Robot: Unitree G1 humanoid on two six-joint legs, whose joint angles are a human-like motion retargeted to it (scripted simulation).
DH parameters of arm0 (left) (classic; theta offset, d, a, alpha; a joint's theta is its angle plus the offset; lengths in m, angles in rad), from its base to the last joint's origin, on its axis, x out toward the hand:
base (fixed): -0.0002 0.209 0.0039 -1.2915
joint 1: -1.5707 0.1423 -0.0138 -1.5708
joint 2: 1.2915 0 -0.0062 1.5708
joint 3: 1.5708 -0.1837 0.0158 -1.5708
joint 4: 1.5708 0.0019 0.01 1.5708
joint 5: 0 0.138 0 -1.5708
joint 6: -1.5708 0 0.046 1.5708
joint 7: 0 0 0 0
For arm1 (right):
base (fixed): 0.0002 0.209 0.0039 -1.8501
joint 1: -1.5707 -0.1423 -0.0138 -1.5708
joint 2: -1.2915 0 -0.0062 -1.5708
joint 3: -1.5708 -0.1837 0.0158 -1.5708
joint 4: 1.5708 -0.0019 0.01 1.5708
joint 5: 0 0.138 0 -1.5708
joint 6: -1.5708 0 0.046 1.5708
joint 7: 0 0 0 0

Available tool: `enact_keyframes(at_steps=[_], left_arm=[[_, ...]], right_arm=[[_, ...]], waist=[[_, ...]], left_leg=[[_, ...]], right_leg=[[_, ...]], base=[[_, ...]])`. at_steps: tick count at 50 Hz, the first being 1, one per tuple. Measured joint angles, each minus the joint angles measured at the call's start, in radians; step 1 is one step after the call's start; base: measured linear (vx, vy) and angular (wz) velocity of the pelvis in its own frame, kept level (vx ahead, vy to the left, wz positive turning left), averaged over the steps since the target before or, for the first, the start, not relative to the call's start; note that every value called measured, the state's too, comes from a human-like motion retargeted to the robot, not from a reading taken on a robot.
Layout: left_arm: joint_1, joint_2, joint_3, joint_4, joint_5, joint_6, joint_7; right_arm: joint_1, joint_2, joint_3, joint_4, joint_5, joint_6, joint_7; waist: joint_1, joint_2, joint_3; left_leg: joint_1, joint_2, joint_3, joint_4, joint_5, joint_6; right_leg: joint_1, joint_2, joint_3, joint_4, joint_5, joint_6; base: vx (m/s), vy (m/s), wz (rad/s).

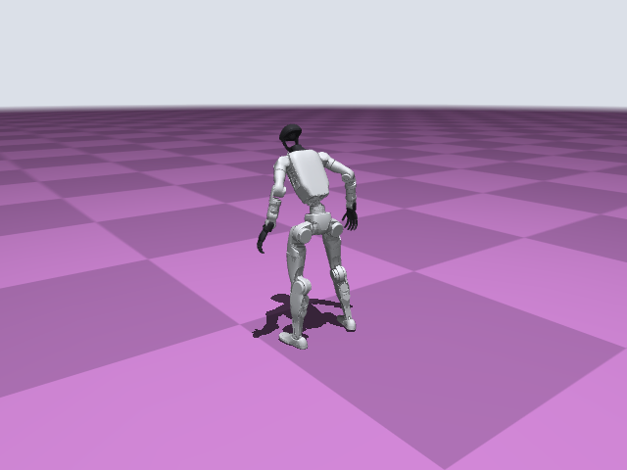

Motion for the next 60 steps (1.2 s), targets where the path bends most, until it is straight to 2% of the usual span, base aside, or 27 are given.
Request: enact_keyframes(at_steps=[3, 5, 7, 8, 10, 12, 16, 20, 21, 23, 25, 27, 29, 33, 36, 40, 43, 45, 47, 48, 50, 51, 52, 53, 55, 58, 60], left_arm=[[0.044, -0.033, 0.065, 0.080, -0.122, -0.034, 0.000], [0.037, -0.063, 0.105, 0.148, -0.237, -0.016, 0.025], [0.101, -0.089, 0.139, 0.188, -0.257, -0.002, 0.013], [0.144, -0.101, 0.152, 0.193, -0.241, 0.007, -0.005], [0.299, -0.113, 0.192, 0.172, -0.164, 0.001, -0.061], [0.406, -0.092, 0.207, 0.076, -0.238, 0.053, -0.090], [0.581, -0.101, 0.344, -0.126, -0.256, 0.066, -0.139], [0.614, -0.138, 0.425, -0.279, -0.367, 0.080, -0.112], [0.601, -0.142, 0.424, -0.294, -0.400, 0.077, -0.083], [0.541, -0.156, 0.417, -0.311, -0.445, 0.079, -0.034], [0.449, -0.181, 0.414, -0.308, -0.393, 0.038, 0.006], [0.356, -0.188, 0.391, -0.294, -0.370, 0.018, 0.018], [0.207, -0.187, 0.346, -0.243, -0.415, -0.002, 0.056], [-0.230, -0.162, 0.228, 0.096, -0.392, 0.024, 0.125], [-0.563, -0.091, 0.117, 0.328, -0.302, 0.076, 0.131], [-0.793, 0.097, -0.120, 0.052, -0.221, 0.074, 0.187], [-0.804, 0.310, -0.244, -0.364, -0.225, 0.006, 0.194], [-0.727, 0.425, -0.253, -0.603, -0.229, -0.048, 0.211], [-0.606, 0.507, -0.204, -0.776, -0.222, -0.096, 0.195], [-0.543, 0.528, -0.157, -0.846, -0.215, -0.106, 0.176], [-0.377, 0.533, -0.019, -0.962, -0.151, -0.109, 0.118], [-0.265, 0.538, 0.047, -1.029, -0.142, -0.098, 0.120], [-0.170, 0.540, 0.115, -1.087, -0.121, -0.094, 0.125], [-0.109, 0.533, 0.187, -1.129, -0.075, -0.106, 0.133], [0.015, 0.492, 0.287, -1.180, -0.075, -0.136, 0.184], [0.175, 0.391, 0.385, -1.162, -0.101, -0.134, 0.200], [0.290, 0.316, 0.414, -1.102, -0.113, -0.104, 0.196]], right_arm=[[0.057, 0.047, -0.001, 0.063, 0.055, -0.005, 0.017], [0.038, 0.060, 0.018, 0.139, 0.044, 0.017, -0.024], [0.085, 0.060, 0.006, 0.181, -0.027, 0.026, -0.056], [0.125, 0.049, -0.008, 0.176, -0.065, 0.028, -0.070], [0.227, 0.053, -0.063, 0.179, -0.170, 0.016, -0.064], [0.270, 0.003, -0.085, 0.129, -0.181, -0.021, -0.133], [0.371, -0.011, -0.197, -0.018, -0.206, -0.014, -0.111], [0.386, -0.006, -0.234, -0.135, -0.162, -0.022, -0.120], [0.356, 0.004, -0.225, -0.126, -0.153, -0.024, -0.113], [0.270, 0.011, -0.197, -0.104, -0.167, -0.023, -0.119], [0.165, 0.023, -0.182, -0.079, -0.189, 0.023, -0.082], [0.075, 0.044, -0.160, -0.067, -0.155, 0.011, -0.094], [-0.045, 0.055, -0.113, -0.027, -0.090, -0.001, -0.148], [-0.404, 0.081, -0.007, 0.240, -0.007, -0.005, -0.299], [-0.636, 0.058, 0.051, 0.329, 0.079, 0.000, -0.327], [-0.652, -0.153, 0.050, -0.092, 0.258, -0.071, -0.309], [-0.477, -0.377, -0.050, -0.541, 0.244, -0.097, -0.246], [-0.308, -0.464, -0.154, -0.783, 0.250, -0.101, -0.205], [-0.154, -0.467, -0.241, -0.902, 0.190, -0.102, -0.167], [-0.098, -0.428, -0.262, -0.919, 0.132, -0.091, -0.161], [-0.015, -0.390, -0.272, -0.908, -0.001, -0.053, -0.086], [0.040, -0.311, -0.255, -0.867, -0.079, -0.037, -0.129], [0.085, -0.246, -0.251, -0.832, -0.152, -0.027, -0.154], [0.108, -0.209, -0.274, -0.809, -0.216, -0.030, -0.144], [0.134, -0.098, -0.277, -0.691, -0.297, -0.018, -0.195], [0.090, 0.014, -0.267, -0.426, -0.347, 0.034, -0.200], [0.053, 0.056, -0.239, -0.199, -0.364, 0.079, -0.240]], waist=[[-0.014, -0.013, 0.023], [-0.013, 0.005, 0.045], [-0.014, 0.015, 0.043], [-0.014, 0.023, 0.037], [-0.023, 0.009, -0.030], [-0.024, 0.024, -0.037], [0.006, 0.013, -0.072], [0.039, -0.003, -0.064], [0.038, -0.013, -0.054], [0.046, -0.012, -0.033], [0.045, -0.009, -0.005], [0.035, 0.010, 0.047], [0.024, 0.031, 0.061], [-0.018, 0.062, 0.066], [-0.018, 0.069, 0.066], [0.020, 0.093, 0.040], [0.071, 0.089, -0.053], [0.104, 0.069, -0.173], [0.127, 0.035, -0.297], [0.129, 0.020, -0.332], [0.090, 0.023, -0.376], [0.070, 0.007, -0.415], [0.051, -0.001, -0.429], [0.035, 0.005, -0.390], [0.036, 0.008, -0.335], [0.069, 0.028, -0.225], [0.078, 0.043, -0.209]], left_leg=[[-0.055, -0.008, -0.010, 0.070, -0.031, 0.002], [-0.029, 0.000, -0.016, -0.041, 0.036, -0.002], [-0.025, 0.010, -0.014, -0.042, 0.041, -0.009], [-0.022, 0.014, -0.011, -0.041, 0.042, -0.009], [-0.094, 0.022, -0.002, 0.109, -0.039, 0.002], [-0.027, 0.031, -0.001, 0.008, 0.009, 0.001], [-0.027, 0.036, 0.030, 0.033, -0.006, 0.015], [-0.097, 0.033, 0.031, 0.122, -0.023, 0.042], [-0.161, 0.038, 0.018, 0.234, -0.069, 0.053], [-0.250, 0.048, -0.016, 0.328, -0.120, 0.067], [-0.356, 0.064, -0.023, 0.443, -0.192, 0.118], [-0.533, 0.125, -0.053, 0.804, -0.372, 0.159], [-0.717, 0.151, -0.101, 1.040, -0.460, 0.198], [-0.960, 0.132, -0.171, 1.343, -0.573, 0.248], [-1.012, 0.127, -0.189, 1.473, -0.635, 0.279], [-0.882, 0.132, -0.171, 1.485, -0.701, 0.311], [-0.606, 0.154, -0.093, 1.289, -0.683, 0.290], [-0.386, 0.141, -0.033, 1.070, -0.567, 0.268], [-0.198, 0.104, -0.020, 0.817, -0.226, 0.217], [-0.107, 0.074, -0.039, 0.673, 0.013, 0.190], [-0.007, 0.027, -0.102, 0.521, 0.374, 0.107], [-0.009, 0.018, -0.113, 0.527, 0.408, 0.082], [-0.030, 0.018, -0.114, 0.574, 0.400, 0.061], [-0.090, 0.039, -0.096, 0.701, 0.311, 0.049], [-0.153, 0.075, -0.044, 0.795, 0.216, 0.066], [-0.175, 0.111, 0.032, 0.731, 0.137, 0.070], [-0.146, 0.102, 0.058, 0.544, 0.104, 0.050]], right_leg=[[-0.018, -0.024, -0.026, 0.011, 0.009, -0.021], [-0.018, 0.004, -0.029, -0.046, 0.049, -0.031], [-0.011, 0.014, -0.035, -0.054, 0.055, -0.023], [-0.006, 0.020, -0.035, -0.059, 0.055, -0.021], [-0.042, -0.001, -0.038, 0.016, 0.005, -0.004], [0.017, 0.036, -0.025, -0.083, 0.041, 0.001], [0.019, 0.044, 0.004, -0.110, 0.052, 0.027], [-0.033, 0.035, 0.053, -0.100, 0.043, 0.030], [-0.071, 0.018, 0.057, -0.035, 0.009, 0.024], [-0.156, 0.021, 0.097, 0.044, -0.028, 0.008], [-0.289, 0.021, 0.134, 0.192, -0.098, -0.023], [-0.431, 0.015, 0.138, 0.492, -0.275, -0.070], [-0.581, 0.005, 0.141, 0.698, -0.394, -0.132], [-0.797, -0.064, 0.154, 1.025, -0.555, -0.192], [-0.849, -0.100, 0.166, 1.179, -0.643, -0.248], [-0.714, -0.145, 0.137, 1.200, -0.714, -0.262], [-0.456, -0.146, 0.075, 1.007, -0.659, -0.217], [-0.259, -0.131, 0.036, 0.796, -0.525, -0.177], [-0.072, -0.095, 0.022, 0.531, -0.204, -0.164], [0.028, -0.074, 0.023, 0.379, 0.028, -0.178], [0.171, -0.040, 0.062, 0.174, 0.439, -0.182], [0.191, -0.016, 0.117, 0.145, 0.511, -0.158], [0.191, 0.008, 0.166, 0.158, 0.533, -0.130], [0.149, 0.031, 0.200, 0.254, 0.454, -0.092], [0.075, 0.048, 0.204, 0.347, 0.334, -0.086], [-0.014, 0.017, 0.112, 0.333, 0.220, -0.101], [-0.038, 0.016, 0.077, 0.188, 0.201, -0.088]], base=[[0.06, -0.11, 0.28], [0.06, -0.13, 0.00], [0.15, -0.12, -0.09], [0.24, -0.11, -0.07], [0.30, -0.09, -0.07], [0.20, -0.09, -0.32], [0.18, -0.05, -0.45], [0.04, -0.02, -0.43], [-0.01, 0.06, -0.24], [-0.11, 0.07, -0.43], [-0.14, 0.08, -0.46], [-0.06, 0.08, -0.08], [-0.08, 0.05, 0.20], [0.08, 0.05, 0.64], [0.31, -0.01, 0.36], [0.68, 0.00, 0.15], [1.22, 0.01, -0.33], [1.62, 0.02, -0.56], [1.76, 0.02, -0.42], [1.73, 0.05, 0.00], [1.65, 0.08, 0.52], [1.57, 0.05, 0.85], [1.47, 0.03, 0.89], [1.35, 0.02, 0.64], [1.23, 0.01, 0.07], [1.12, 0.04, -0.66], [1.12, 0.09, -0.73]])
